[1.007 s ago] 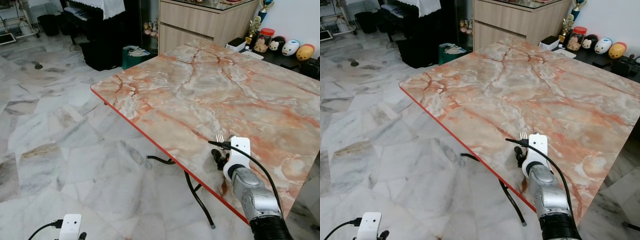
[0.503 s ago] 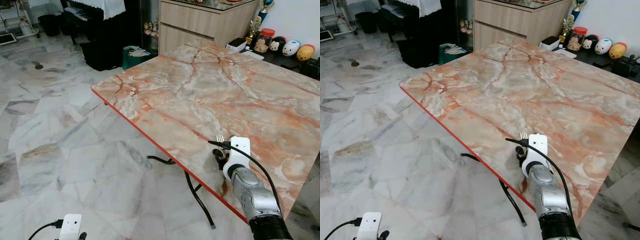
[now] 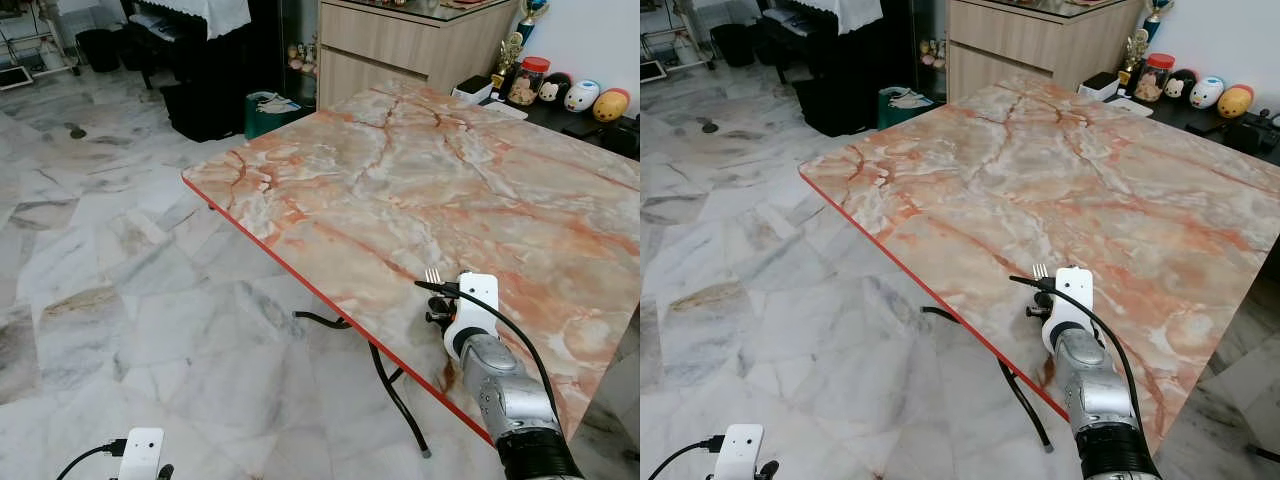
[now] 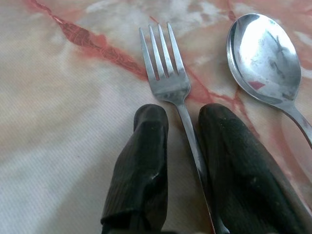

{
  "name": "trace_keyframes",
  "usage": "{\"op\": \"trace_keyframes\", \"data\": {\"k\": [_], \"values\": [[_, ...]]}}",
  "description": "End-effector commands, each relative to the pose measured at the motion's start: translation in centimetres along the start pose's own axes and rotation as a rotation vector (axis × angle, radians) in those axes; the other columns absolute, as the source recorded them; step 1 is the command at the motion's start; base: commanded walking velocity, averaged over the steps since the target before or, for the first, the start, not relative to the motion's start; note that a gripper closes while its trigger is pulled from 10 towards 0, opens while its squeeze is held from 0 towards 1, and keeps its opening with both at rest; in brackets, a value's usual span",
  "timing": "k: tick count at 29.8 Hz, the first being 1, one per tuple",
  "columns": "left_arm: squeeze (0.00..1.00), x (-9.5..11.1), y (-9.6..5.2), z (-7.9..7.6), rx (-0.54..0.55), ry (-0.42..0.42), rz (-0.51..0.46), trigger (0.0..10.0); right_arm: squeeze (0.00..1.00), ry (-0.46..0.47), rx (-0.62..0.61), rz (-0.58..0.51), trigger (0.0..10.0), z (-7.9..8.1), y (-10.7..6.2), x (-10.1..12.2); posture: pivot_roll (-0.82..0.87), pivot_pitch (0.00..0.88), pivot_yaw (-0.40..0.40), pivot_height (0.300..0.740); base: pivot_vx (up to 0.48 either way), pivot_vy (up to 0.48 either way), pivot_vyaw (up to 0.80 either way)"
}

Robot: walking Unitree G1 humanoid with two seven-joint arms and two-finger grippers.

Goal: Setting the table

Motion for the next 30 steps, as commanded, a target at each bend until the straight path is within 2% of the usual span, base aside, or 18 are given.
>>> {"op": "trace_keyframes", "data": {"k": [1, 12, 25, 26, 30], "values": [[0.00, -0.5, -0.1, -0.2, -0.004, 0.010, 0.020, 10.0, 0.00, 0.009, 0.010, 0.017, 0.0, 0.5, 0.2, -0.2, 0.05, 0.000, 0.009, 0.740, 0.000, 0.000, 0.00], [0.00, -0.5, 0.0, -0.4, -0.002, 0.012, 0.027, 10.0, 0.00, 0.010, 0.059, -0.011, 0.0, 2.3, 0.2, 0.3, 0.04, 0.000, 0.006, 0.740, 0.000, 0.000, 0.00], [0.00, -0.4, 0.0, -0.4, -0.002, 0.015, 0.024, 10.0, 0.00, 0.008, 0.085, -0.053, 0.0, 3.1, 0.2, 1.2, 0.04, 0.000, 0.004, 0.740, 0.000, 0.000, 0.00], [0.00, -0.3, 0.0, -0.5, -0.002, 0.014, 0.021, 10.0, 0.00, 0.006, 0.085, -0.081, 10.0, 3.1, 0.2, 1.8, 0.04, 0.000, 0.005, 0.740, 0.000, 0.000, 0.00], [0.00, 0.3, 0.2, -0.7, -0.003, 0.013, 0.011, 10.0, 0.00, 0.011, 0.096, -0.176, 10.0, 3.3, 0.0, 3.9, 0.03, 0.000, 0.006, 0.740, 0.000, 0.000, 0.00]]}}
Point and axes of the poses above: a point about 5 cm out from each wrist's last joint towards the gripper, its own y axis pointing out of the wrist towards the gripper, its own x axis along the axis of the wrist's last joint, z = x × y, the point moved 5 cm from there along y, pointing out of the wrist towards the gripper, and after that the axes turned 4 degrees about -y, right-handed, at the moved point
